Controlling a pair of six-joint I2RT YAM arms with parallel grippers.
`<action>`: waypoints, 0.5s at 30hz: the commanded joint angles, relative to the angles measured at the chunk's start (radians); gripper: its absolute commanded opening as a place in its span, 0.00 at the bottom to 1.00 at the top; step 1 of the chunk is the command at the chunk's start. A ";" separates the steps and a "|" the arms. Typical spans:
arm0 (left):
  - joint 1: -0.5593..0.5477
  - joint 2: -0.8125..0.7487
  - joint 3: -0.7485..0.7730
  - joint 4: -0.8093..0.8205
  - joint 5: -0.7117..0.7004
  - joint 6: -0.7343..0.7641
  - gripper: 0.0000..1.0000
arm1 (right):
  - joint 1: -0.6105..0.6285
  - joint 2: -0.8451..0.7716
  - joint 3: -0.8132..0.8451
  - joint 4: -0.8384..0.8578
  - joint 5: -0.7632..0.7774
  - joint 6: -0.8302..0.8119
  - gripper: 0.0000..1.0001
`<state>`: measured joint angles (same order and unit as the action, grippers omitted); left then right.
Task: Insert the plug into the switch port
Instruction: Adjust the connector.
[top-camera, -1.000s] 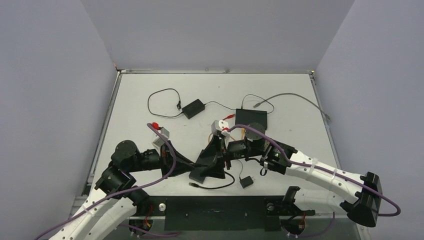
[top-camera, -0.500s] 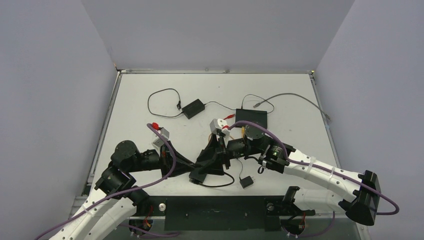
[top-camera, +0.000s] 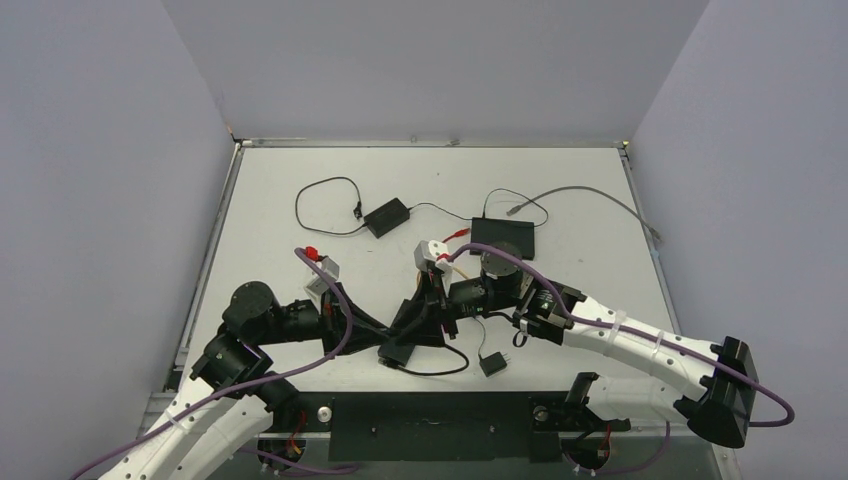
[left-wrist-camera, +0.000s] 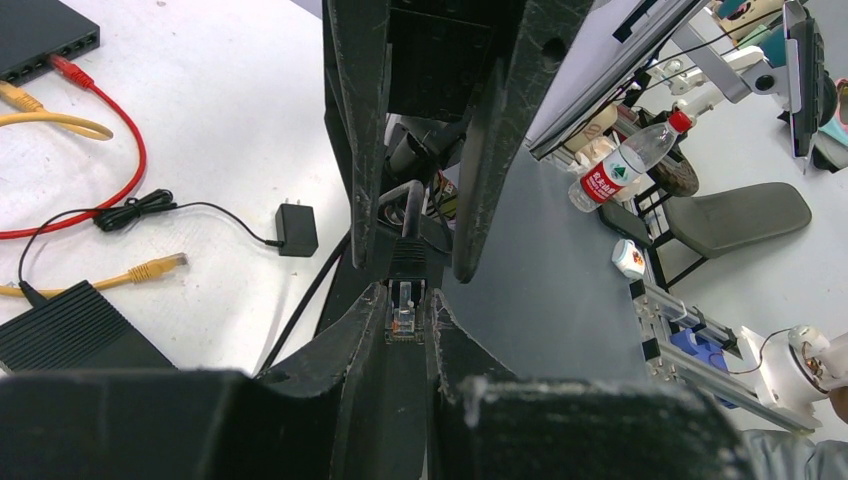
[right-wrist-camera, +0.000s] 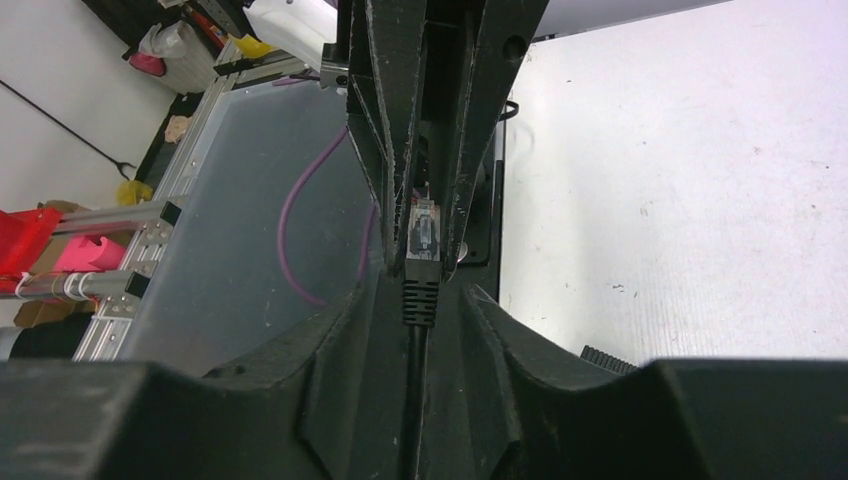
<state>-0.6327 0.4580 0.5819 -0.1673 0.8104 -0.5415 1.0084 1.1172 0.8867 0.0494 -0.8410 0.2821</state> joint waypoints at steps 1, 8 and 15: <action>0.004 -0.010 0.007 0.064 0.014 -0.001 0.00 | 0.001 0.008 0.046 0.028 -0.002 -0.024 0.30; 0.004 -0.011 0.006 0.060 0.004 -0.001 0.00 | 0.011 0.007 0.049 0.019 0.005 -0.041 0.00; 0.005 -0.007 0.030 0.004 -0.061 0.009 0.24 | 0.036 -0.020 0.055 -0.006 0.072 -0.052 0.00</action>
<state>-0.6327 0.4568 0.5804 -0.1677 0.8066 -0.5419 1.0225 1.1213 0.8890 0.0288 -0.8173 0.2626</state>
